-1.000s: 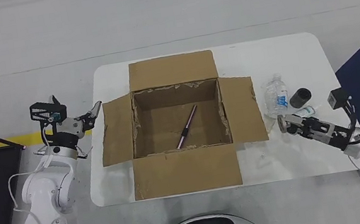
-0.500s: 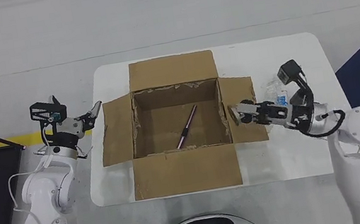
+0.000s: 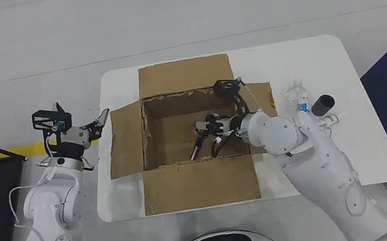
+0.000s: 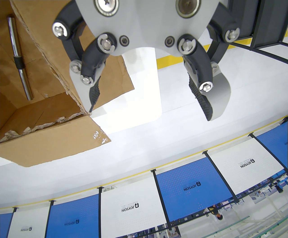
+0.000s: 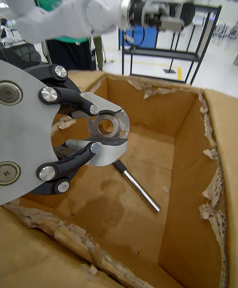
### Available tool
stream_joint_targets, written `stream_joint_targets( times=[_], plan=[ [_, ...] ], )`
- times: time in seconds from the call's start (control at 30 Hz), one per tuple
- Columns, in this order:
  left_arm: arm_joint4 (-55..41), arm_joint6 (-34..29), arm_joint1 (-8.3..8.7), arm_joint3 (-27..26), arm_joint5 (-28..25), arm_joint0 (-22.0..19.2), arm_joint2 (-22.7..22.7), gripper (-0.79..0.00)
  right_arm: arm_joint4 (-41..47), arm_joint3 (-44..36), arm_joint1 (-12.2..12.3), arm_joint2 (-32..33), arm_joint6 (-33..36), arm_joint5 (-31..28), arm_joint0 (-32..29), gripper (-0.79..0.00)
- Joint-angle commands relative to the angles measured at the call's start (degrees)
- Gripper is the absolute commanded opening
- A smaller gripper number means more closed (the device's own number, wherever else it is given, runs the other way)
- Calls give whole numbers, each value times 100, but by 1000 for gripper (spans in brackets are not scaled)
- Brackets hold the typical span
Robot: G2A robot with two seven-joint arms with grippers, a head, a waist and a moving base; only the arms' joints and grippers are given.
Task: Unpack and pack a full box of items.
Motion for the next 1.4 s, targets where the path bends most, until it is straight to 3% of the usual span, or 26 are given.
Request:
stream_joint_targets(
  times=[0.0, 0.27, 0.43, 0.47, 0.57, 0.6, 0.77, 0.97, 1.13, 1.23, 1.37],
  plan=[
    [0, 0, 0, 0, 0, 0, 0, 0, -428, 198, -21, -273, -63, 137, 100, -785],
    [0, 0, 0, 0, 0, 0, 0, 0, -1731, 796, -105, -937, -365, 695, 378, -785],
    [0, 0, 0, 0, 0, 0, 0, 0, -2261, 1226, -198, -1332, -217, 1016, 579, -785],
    [0, 0, 0, 0, 0, 0, 0, 0, -2372, 1319, -218, -1413, -119, 1061, 635, -742],
    [0, 0, 0, 0, 0, 0, 0, 0, -2572, 1490, -282, -1594, 74, 1194, 770, -471],
    [0, 0, 0, 0, 0, 0, 0, 0, -2591, 1518, -301, -1627, 115, 1222, 804, -428],
    [0, 0, 0, 0, 0, 0, 0, 0, -2617, 1237, -340, -1583, 235, 1318, 801, -400],
    [0, 0, 0, 0, 0, 0, 0, 0, -1878, -471, -159, -561, 591, 980, 89, -403],
    [0, 0, 0, 0, 0, 0, 0, 0, -634, -2312, 40, 1245, 565, 587, -1114, -397],
    [0, 0, 0, 0, 0, 0, 0, 0, 67, -2715, 99, 2384, 343, 369, -1749, -369],
    [0, 0, 0, 0, 0, 0, 0, 0, 1029, -2642, 106, 3644, -122, 310, -2303, -369]
  ],
)
